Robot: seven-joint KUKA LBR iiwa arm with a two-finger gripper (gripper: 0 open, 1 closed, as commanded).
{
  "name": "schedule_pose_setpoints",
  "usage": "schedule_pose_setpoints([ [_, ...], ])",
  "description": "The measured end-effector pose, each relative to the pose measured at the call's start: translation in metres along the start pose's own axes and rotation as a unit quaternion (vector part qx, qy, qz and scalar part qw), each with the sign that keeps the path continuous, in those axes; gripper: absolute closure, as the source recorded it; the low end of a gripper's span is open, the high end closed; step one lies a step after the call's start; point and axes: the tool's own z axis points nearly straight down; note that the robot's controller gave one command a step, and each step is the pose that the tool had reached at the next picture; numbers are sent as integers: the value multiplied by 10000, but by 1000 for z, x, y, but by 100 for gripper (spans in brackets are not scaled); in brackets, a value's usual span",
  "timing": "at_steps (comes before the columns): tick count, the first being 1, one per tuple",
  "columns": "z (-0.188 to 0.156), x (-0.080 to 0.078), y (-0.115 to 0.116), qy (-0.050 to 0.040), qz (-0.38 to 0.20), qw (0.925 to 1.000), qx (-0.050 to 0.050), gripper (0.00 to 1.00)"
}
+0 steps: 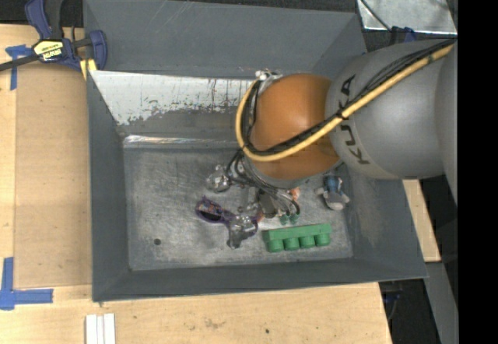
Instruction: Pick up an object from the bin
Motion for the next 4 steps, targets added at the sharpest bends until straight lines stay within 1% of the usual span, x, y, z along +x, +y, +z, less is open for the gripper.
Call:
schedule_pose_setpoints([
  [1, 45, 4, -21, -3, -491, 9988, -21, 0],
  [2, 64, -27, -28, -96, -1235, 9923, 4, 100],
  [3, 64, -27, -28, -96, -1234, 9923, 3, 100],
  [4, -51, 19, -36, 12, -1360, 9907, -9, 100],
])
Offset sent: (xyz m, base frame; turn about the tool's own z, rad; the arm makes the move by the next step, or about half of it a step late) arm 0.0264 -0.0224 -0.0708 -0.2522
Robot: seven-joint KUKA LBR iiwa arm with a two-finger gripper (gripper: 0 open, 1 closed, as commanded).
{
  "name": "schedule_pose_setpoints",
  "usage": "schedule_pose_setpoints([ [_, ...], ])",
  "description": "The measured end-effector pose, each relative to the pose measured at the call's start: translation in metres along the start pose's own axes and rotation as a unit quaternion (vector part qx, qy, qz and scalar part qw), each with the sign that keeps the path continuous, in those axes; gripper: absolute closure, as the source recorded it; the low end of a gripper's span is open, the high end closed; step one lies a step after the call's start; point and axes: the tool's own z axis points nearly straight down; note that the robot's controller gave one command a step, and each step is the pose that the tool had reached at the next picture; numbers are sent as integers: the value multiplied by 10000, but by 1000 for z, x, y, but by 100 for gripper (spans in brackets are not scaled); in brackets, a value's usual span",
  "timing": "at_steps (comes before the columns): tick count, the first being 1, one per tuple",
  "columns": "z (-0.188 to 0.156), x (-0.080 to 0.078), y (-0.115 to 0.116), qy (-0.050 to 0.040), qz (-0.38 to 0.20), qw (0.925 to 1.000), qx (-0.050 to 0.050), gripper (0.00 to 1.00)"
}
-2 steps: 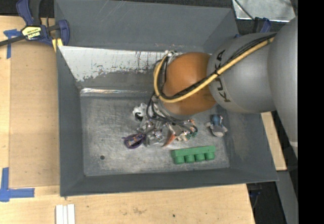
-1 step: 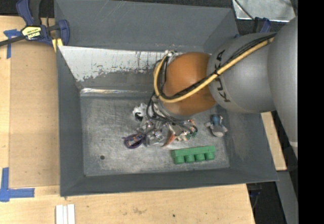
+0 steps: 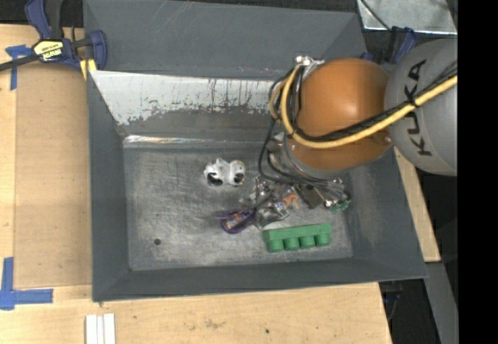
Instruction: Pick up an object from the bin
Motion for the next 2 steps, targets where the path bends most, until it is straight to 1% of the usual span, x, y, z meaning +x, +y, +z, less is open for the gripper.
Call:
schedule_pose_setpoints([
  [1, 0, 0, 0, 1, 1, 10000, -1, 100],
  [2, -36, -17, -47, 2, 40, 10000, -5, 100],
])
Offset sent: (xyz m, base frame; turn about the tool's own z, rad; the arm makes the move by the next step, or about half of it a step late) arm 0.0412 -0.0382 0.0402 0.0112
